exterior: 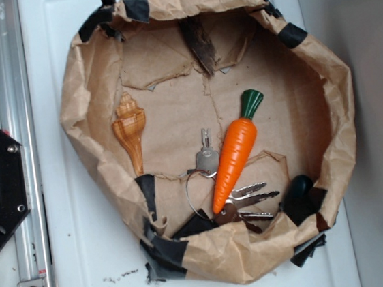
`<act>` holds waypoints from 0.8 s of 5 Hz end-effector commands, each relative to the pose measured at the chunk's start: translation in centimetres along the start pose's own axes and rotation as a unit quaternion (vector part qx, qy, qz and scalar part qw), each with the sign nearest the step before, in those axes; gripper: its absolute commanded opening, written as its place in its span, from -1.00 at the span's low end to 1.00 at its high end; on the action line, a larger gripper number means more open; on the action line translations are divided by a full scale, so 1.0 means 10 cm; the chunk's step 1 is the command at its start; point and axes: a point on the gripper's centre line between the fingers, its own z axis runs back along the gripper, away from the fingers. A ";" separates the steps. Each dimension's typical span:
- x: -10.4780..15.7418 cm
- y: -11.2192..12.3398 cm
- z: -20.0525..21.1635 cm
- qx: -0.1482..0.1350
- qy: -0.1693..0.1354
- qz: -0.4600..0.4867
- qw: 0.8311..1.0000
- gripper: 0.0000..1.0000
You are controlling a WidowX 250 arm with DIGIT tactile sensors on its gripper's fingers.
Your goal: Grab the wood chip.
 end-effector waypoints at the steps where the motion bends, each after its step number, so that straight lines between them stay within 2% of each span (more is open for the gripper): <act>1: 0.00 0.00 0.00 0.000 0.000 0.000 1.000 1.00; 2: 0.45 0.32 -0.55 0.037 -0.016 -0.054 0.998 1.00; 3: 0.84 0.34 -0.89 0.087 -0.010 -0.108 0.990 1.00; 4: 0.91 0.30 -1.05 0.114 -0.043 -0.205 0.971 1.00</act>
